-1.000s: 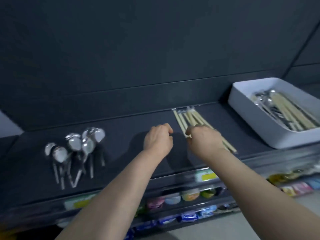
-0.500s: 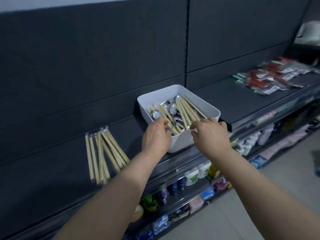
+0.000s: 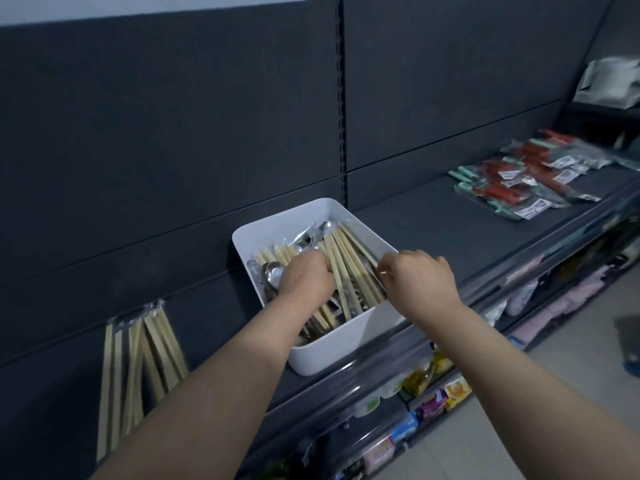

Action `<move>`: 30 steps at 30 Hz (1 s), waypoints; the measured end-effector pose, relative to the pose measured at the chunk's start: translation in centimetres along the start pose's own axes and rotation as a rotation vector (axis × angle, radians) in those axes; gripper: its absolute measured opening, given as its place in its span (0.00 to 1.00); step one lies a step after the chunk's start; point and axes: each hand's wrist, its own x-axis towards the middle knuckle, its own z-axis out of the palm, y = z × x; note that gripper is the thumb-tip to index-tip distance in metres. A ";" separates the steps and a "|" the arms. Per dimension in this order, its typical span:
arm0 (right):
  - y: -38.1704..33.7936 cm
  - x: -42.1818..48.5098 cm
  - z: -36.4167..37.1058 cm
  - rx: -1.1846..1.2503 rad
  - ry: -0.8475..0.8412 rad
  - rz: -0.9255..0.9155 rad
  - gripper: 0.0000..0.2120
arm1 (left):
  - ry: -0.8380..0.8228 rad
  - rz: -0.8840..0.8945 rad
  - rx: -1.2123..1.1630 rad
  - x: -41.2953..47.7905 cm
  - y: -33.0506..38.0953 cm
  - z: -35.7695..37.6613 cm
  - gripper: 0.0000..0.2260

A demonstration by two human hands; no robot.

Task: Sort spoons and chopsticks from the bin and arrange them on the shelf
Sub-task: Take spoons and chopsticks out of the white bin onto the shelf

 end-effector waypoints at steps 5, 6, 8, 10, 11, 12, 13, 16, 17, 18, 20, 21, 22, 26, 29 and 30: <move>0.6 3.4 0.9 0.089 -0.025 0.000 0.13 | -0.094 -0.083 0.077 3.9 1.7 2.1 0.02; 0.6 3.9 1.1 0.123 -0.044 0.004 0.13 | -0.092 -0.101 0.075 4.3 1.9 2.5 0.03; 0.5 4.8 1.6 0.165 -0.086 -0.003 0.12 | -0.101 -0.140 0.048 5.0 2.0 2.9 0.06; 0.5 5.7 2.1 0.176 -0.113 -0.025 0.14 | -0.109 -0.170 0.017 5.7 2.0 2.7 0.03; 0.3 6.2 2.2 0.168 -0.129 -0.041 0.14 | -0.101 -0.190 -0.005 5.9 1.8 2.3 0.02; 0.1 6.7 2.3 0.156 -0.155 -0.058 0.15 | -0.078 -0.204 -0.033 6.0 1.5 1.7 0.04; -0.3 7.2 2.5 0.151 -0.190 -0.071 0.16 | -0.053 -0.216 -0.067 6.0 1.3 1.0 0.06; -2.0 8.3 3.3 0.165 -0.319 -0.099 0.14 | 0.015 -0.232 -0.147 5.6 0.0 -0.9 0.06; -2.6 8.6 3.8 0.172 -0.351 -0.106 0.12 | 0.024 -0.246 -0.171 5.5 -0.5 -1.4 0.06; -3.2 8.8 4.2 0.177 -0.379 -0.110 0.11 | 0.029 -0.258 -0.189 5.4 -0.9 -1.7 0.07; -4.0 8.9 4.7 0.157 -0.416 -0.126 0.07 | 0.028 -0.287 -0.209 5.1 -1.7 -1.8 0.08; -4.2 8.9 4.8 0.126 -0.416 -0.138 0.07 | 0.025 -0.306 -0.208 4.8 -1.9 -1.7 0.10; -4.3 8.9 4.8 0.082 -0.400 -0.147 0.08 | 0.028 -0.319 -0.204 4.6 -2.1 -1.5 0.12; -3.9 9.0 4.4 -0.114 -0.334 -0.167 0.14 | 0.066 -0.314 -0.171 4.0 -2.7 -0.7 0.14; -3.6 9.0 3.9 -0.169 -0.330 -0.168 0.18 | 0.054 -0.297 -0.148 4.1 -2.5 -0.3 0.12; -3.3 9.0 3.8 -0.187 -0.335 -0.172 0.19 | 0.052 -0.292 -0.135 4.2 -2.3 -0.2 0.11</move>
